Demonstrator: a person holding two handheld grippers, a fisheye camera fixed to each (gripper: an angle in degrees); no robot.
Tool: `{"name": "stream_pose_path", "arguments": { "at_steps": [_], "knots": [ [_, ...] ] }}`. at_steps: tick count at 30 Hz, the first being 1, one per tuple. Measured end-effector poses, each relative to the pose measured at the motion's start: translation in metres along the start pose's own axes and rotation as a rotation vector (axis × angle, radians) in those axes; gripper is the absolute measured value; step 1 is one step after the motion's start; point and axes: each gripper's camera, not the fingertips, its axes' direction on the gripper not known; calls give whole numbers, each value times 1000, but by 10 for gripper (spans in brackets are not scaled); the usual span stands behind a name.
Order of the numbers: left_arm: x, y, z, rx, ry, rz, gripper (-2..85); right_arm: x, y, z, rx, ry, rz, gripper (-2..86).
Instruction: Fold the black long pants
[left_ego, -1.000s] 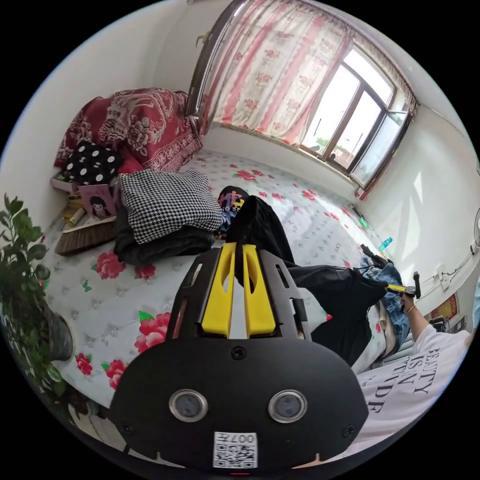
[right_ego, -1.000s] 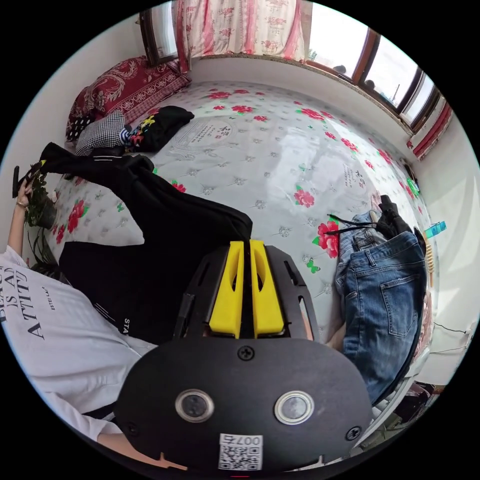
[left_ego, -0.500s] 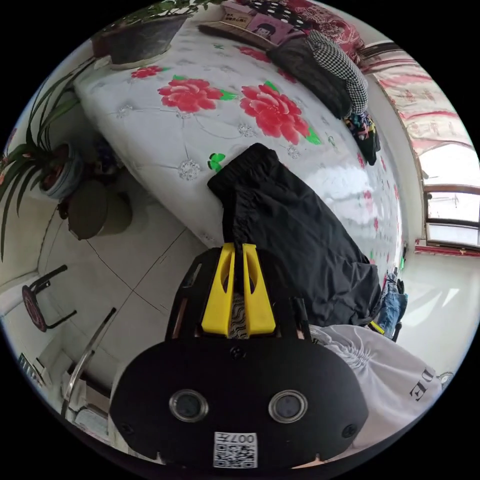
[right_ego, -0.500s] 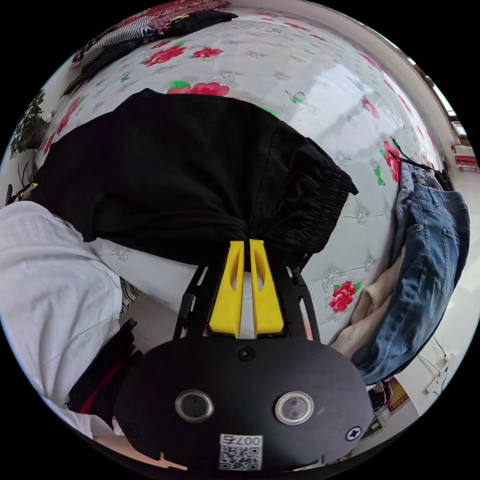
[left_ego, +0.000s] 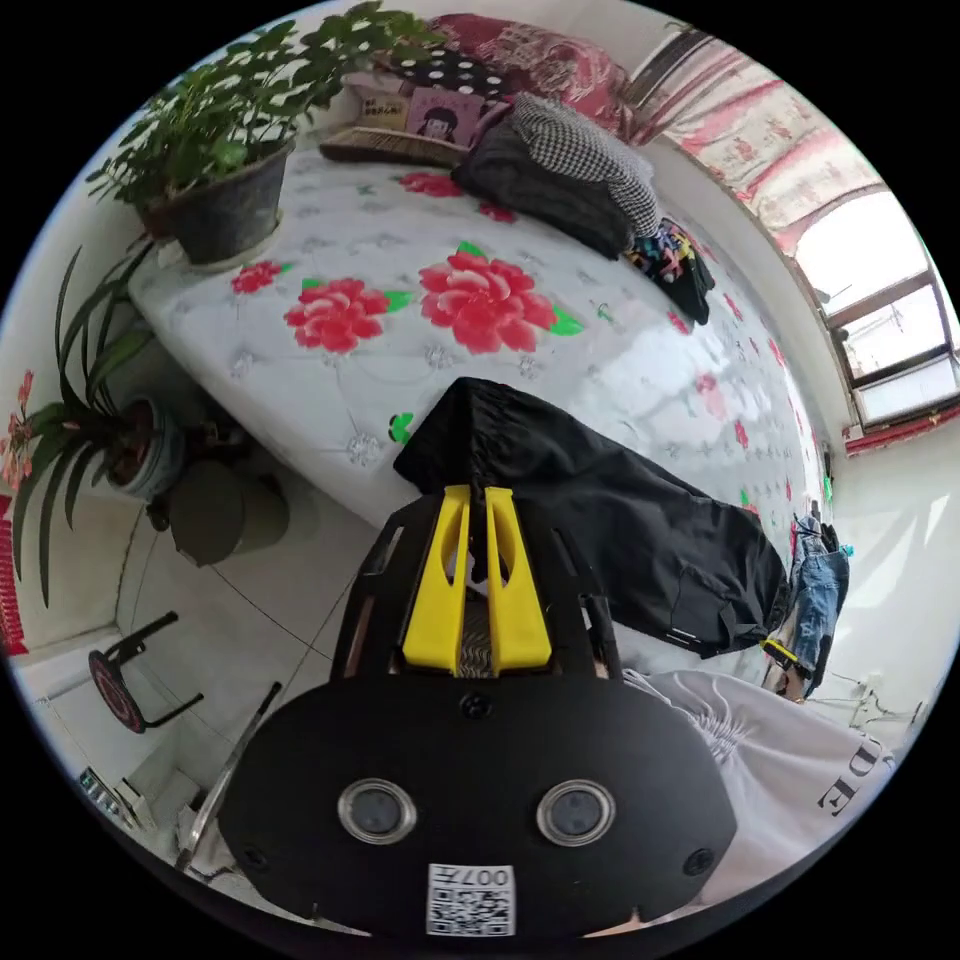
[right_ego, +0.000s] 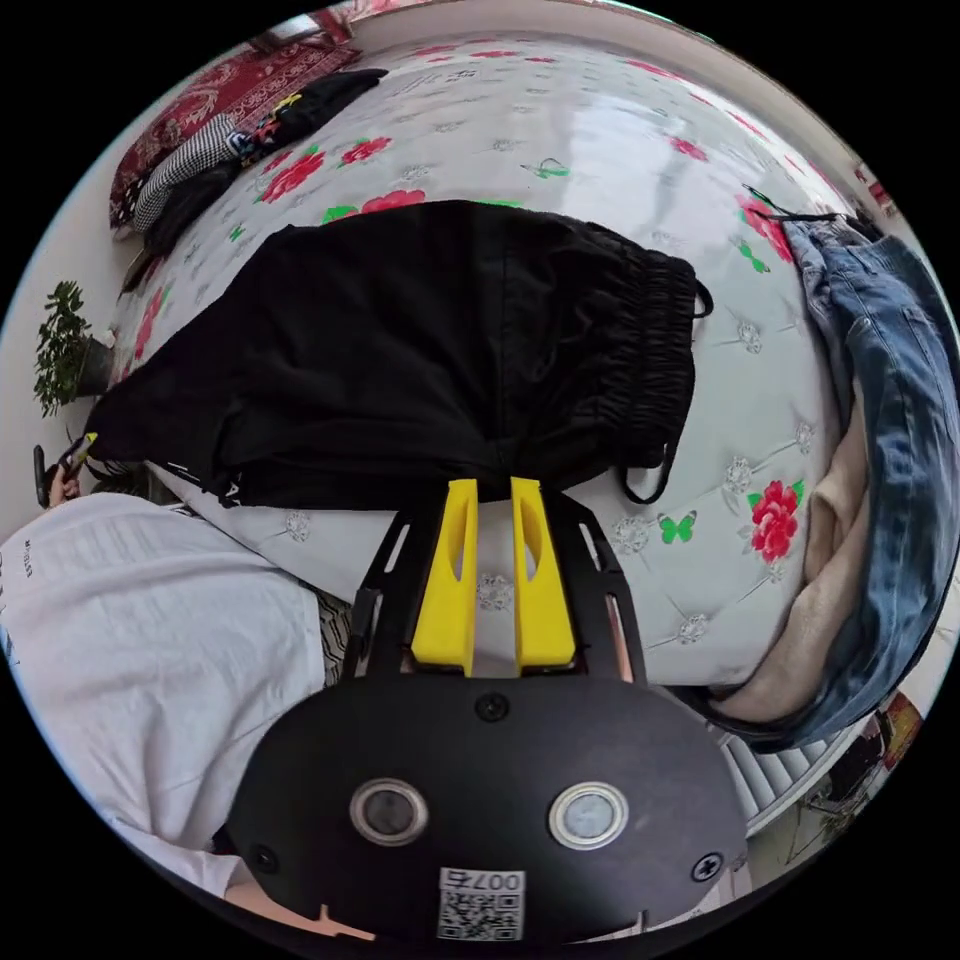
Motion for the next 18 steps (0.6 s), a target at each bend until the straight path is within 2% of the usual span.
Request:
{"name": "stream_pose_path", "arguments": {
  "at_steps": [5, 11, 15, 18],
  "knots": [
    [-10, 15, -7, 15, -6, -37, -1, 96, 87, -49, 254, -177, 250, 66],
    [-11, 20, -23, 17, -1, -57, 1, 187, 126, -29, 348, -400, 590, 91],
    [-6, 18, -33, 2, -32, -46, 0, 194, 128, -28, 326, -408, 569, 64],
    [-1, 18, -50, 46, -19, -25, 0, 181, 146, -76, 439, -229, 479, 44]
  ]
}}
